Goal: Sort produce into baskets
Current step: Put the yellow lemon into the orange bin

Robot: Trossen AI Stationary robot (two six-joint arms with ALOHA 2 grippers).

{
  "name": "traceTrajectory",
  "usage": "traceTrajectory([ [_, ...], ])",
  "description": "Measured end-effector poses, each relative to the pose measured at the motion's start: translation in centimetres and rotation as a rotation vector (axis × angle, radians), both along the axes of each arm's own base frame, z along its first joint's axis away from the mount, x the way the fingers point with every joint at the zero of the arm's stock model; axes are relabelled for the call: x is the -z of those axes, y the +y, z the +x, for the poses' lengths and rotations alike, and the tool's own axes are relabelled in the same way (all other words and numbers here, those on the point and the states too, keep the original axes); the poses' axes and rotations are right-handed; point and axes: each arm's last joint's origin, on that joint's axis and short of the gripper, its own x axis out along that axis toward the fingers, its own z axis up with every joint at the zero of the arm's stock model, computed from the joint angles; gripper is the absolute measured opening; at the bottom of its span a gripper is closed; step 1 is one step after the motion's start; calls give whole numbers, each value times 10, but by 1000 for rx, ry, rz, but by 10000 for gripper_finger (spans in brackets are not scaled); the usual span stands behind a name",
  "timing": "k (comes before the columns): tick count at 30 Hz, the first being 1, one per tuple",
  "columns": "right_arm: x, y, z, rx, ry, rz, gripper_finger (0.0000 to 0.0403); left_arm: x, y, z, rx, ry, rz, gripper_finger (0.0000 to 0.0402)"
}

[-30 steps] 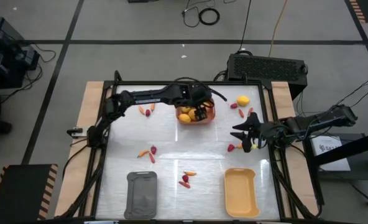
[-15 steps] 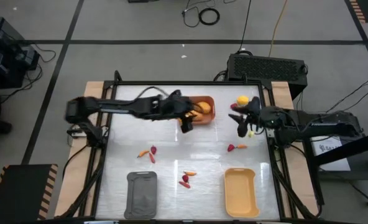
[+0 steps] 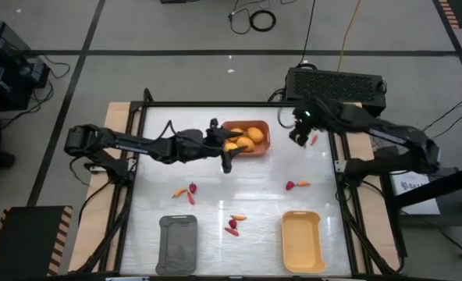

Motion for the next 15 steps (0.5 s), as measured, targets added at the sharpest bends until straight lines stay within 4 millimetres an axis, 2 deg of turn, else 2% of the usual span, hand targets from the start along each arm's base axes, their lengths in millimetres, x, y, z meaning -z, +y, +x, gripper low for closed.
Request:
traceTrajectory([
  [4, 15, -29, 11, -9, 216, 144, 158, 10, -10, -2, 72, 43, 35, 242],
  [9, 43, -67, 21, 10, 422, 278, 163, 2, -14, -12, 71, 12, 61, 241],
  [15, 69, -97, 28, 0, 562, 389, 220, 9, -14, -19, 75, 43, 69, 242],
])
